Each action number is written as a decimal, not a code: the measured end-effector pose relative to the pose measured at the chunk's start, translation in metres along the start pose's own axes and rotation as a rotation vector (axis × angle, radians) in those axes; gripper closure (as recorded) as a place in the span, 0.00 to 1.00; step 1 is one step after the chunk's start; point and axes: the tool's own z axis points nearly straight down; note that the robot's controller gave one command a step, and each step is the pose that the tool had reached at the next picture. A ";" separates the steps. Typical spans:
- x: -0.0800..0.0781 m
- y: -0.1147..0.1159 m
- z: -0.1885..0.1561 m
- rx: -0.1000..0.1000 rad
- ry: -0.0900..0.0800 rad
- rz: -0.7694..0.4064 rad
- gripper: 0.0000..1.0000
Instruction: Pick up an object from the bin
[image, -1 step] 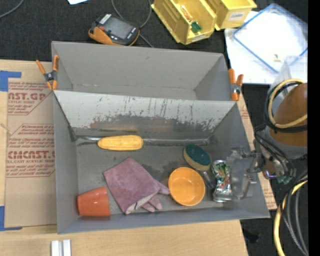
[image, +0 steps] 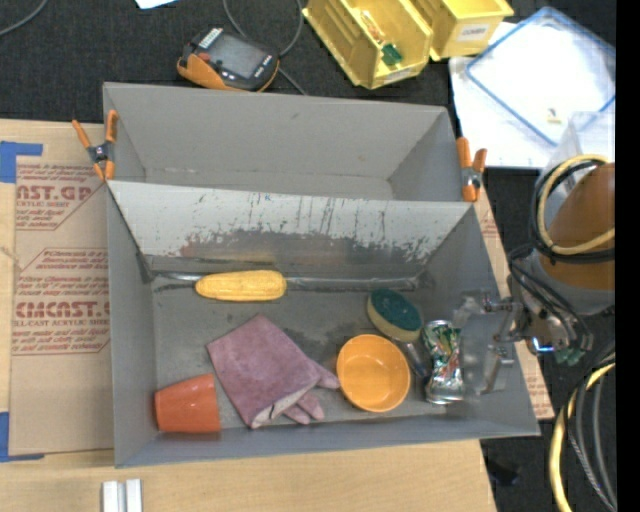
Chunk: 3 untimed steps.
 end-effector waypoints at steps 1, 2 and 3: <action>-0.074 0.041 0.125 -0.018 0.016 0.038 0.00; -0.060 0.005 0.073 -0.003 -0.012 0.196 0.00; -0.021 0.119 0.093 -0.019 0.005 0.011 0.00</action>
Offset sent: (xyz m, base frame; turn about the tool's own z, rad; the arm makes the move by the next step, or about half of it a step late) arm 0.0585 0.0006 -0.0747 0.1974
